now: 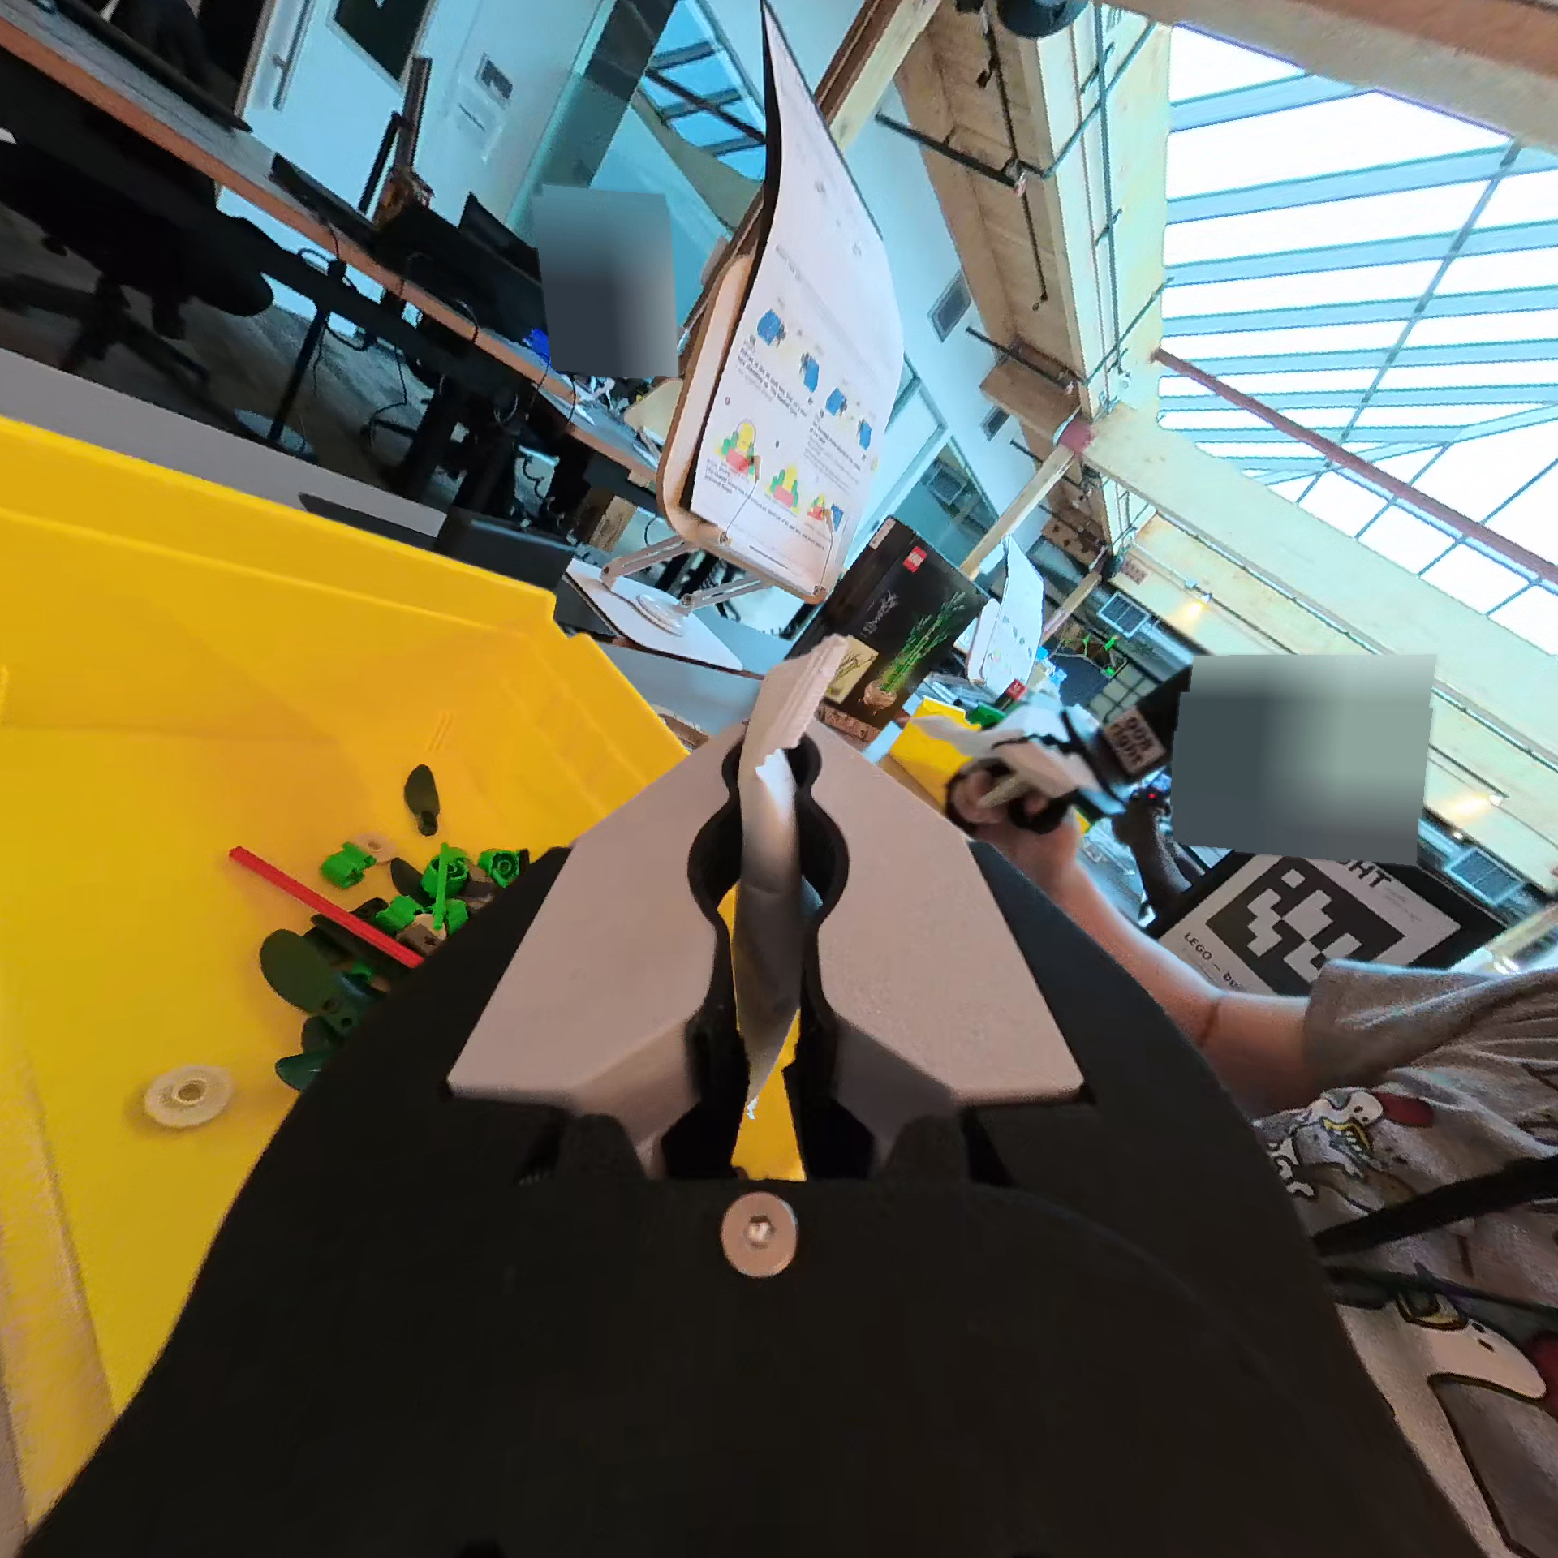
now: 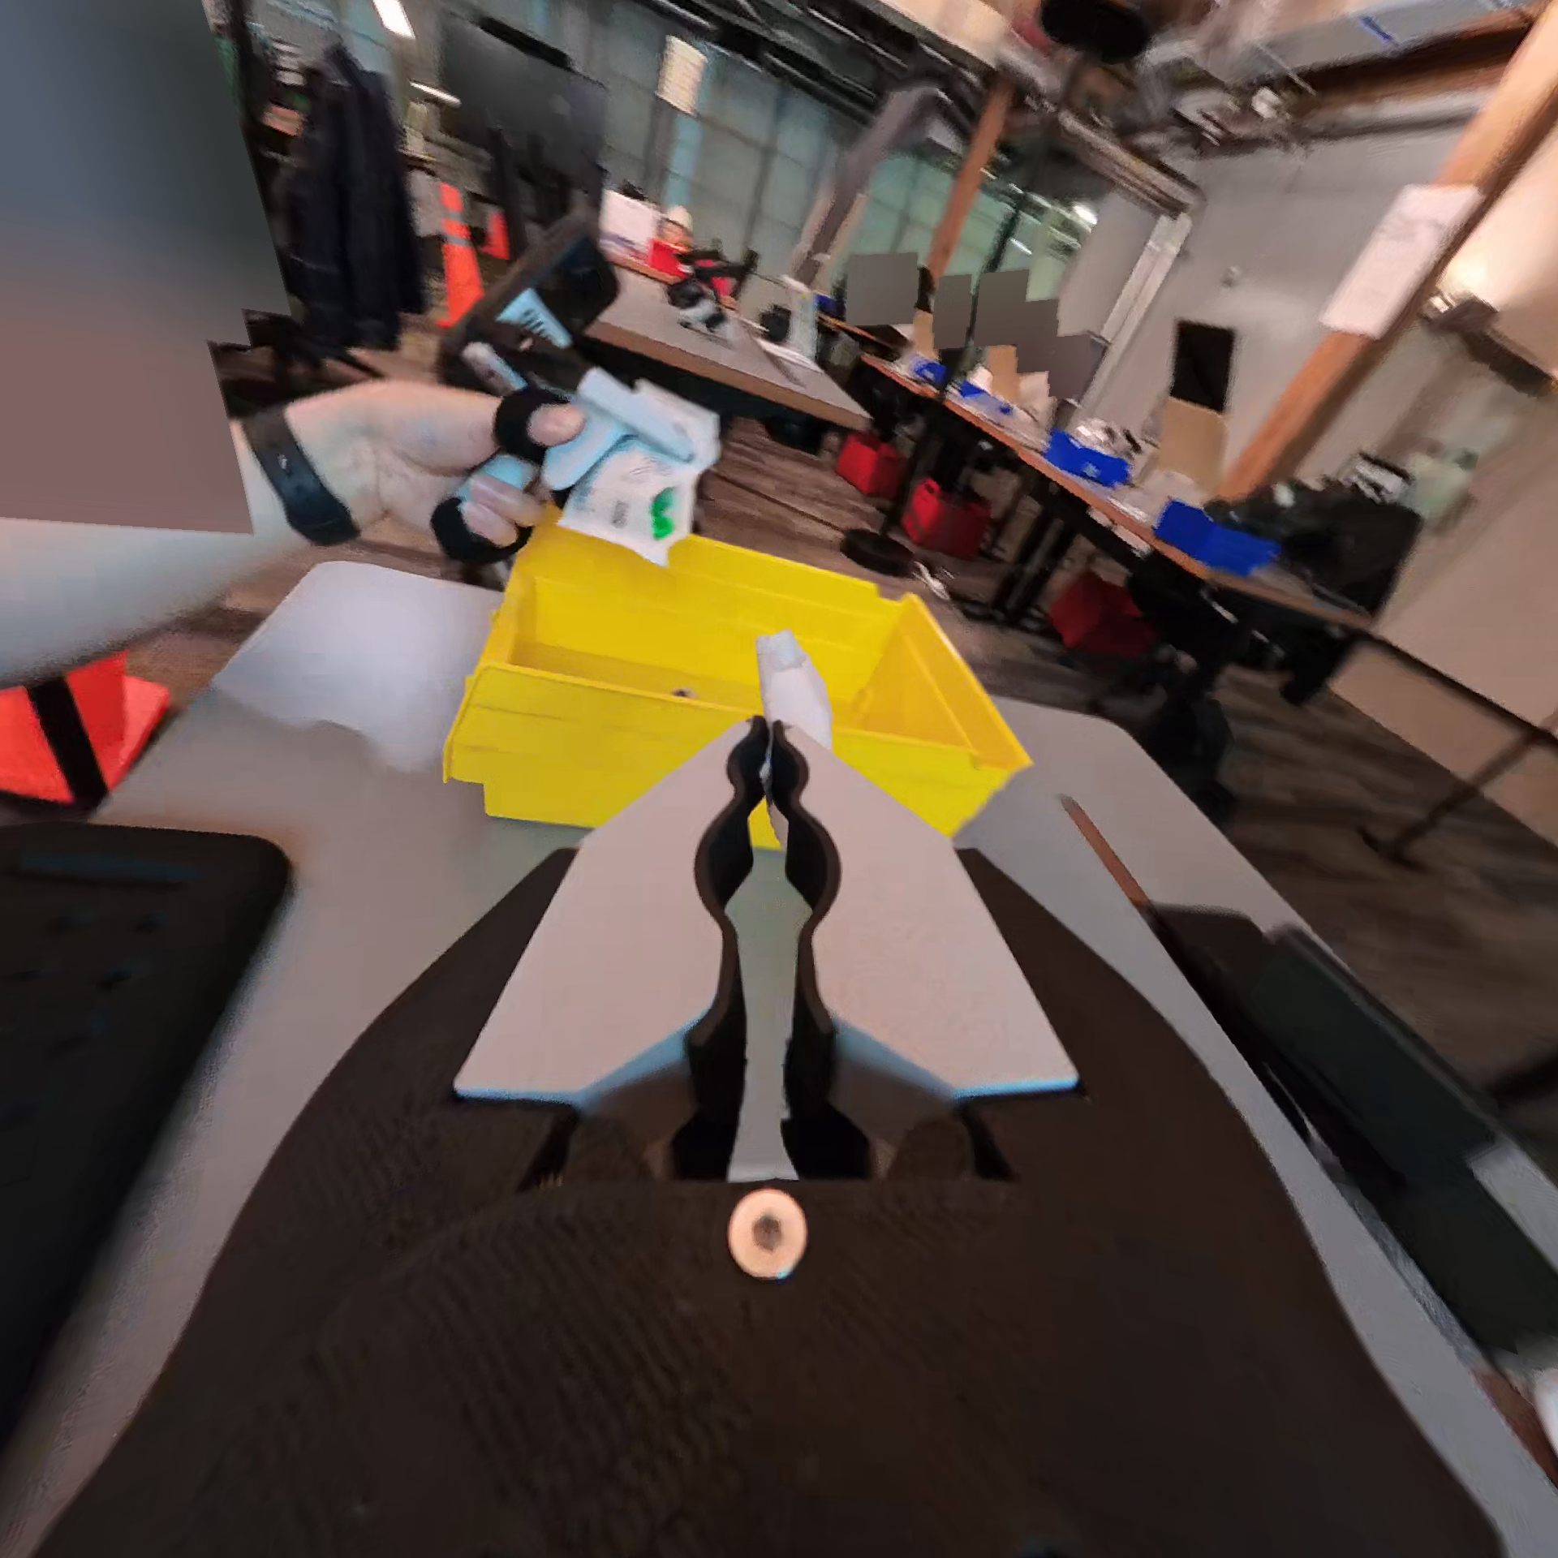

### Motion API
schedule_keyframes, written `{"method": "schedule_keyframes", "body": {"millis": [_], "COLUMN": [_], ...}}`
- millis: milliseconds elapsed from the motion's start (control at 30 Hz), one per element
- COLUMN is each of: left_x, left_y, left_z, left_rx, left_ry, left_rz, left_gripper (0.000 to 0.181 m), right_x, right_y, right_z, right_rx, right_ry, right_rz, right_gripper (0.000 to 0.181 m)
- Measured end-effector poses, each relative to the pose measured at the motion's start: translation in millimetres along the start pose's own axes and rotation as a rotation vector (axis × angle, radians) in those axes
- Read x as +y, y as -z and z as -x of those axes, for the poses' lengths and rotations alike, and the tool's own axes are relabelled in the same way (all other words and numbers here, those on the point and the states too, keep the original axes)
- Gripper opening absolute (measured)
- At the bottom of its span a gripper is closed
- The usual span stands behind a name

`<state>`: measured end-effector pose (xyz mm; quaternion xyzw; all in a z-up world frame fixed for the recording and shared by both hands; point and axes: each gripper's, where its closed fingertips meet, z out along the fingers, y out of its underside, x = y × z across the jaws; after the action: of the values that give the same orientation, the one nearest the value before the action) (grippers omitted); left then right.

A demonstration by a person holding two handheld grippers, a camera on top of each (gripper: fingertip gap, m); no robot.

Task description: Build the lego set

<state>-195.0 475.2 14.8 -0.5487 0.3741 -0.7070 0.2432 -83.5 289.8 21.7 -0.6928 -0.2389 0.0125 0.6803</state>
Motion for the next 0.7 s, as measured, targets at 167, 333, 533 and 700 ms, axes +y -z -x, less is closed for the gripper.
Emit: {"method": "schedule_keyframes", "body": {"millis": [167, 333, 533, 700], "left_x": [0.2, 0.0, 4.4, 7.8], "left_y": [1.3, -10.5, -21.9, -29.1], "left_z": [-6.7, -13.5, -9.9, -16.4], "left_rx": [0.031, 0.022, 0.020, 0.031], "left_ry": [-0.004, -0.067, -0.038, -0.042], "left_rz": [-0.034, -0.020, -0.011, -0.007], "left_gripper": [0.003, 0.003, 0.003, 0.003], "right_x": [-5.3, 15.1, -55.7, 15.8], "right_y": [171.5, 353.6, 303.8, 273.0], "right_z": [-64.9, -100.4, -22.9, -18.7], "right_rx": [0.240, 0.463, 0.150, 0.138], "right_ry": [-0.274, -0.268, 0.153, 0.053], "right_rz": [0.308, 0.677, 0.294, 0.337], "right_gripper": [0.000, 0.000, 0.000, 0.000]}}
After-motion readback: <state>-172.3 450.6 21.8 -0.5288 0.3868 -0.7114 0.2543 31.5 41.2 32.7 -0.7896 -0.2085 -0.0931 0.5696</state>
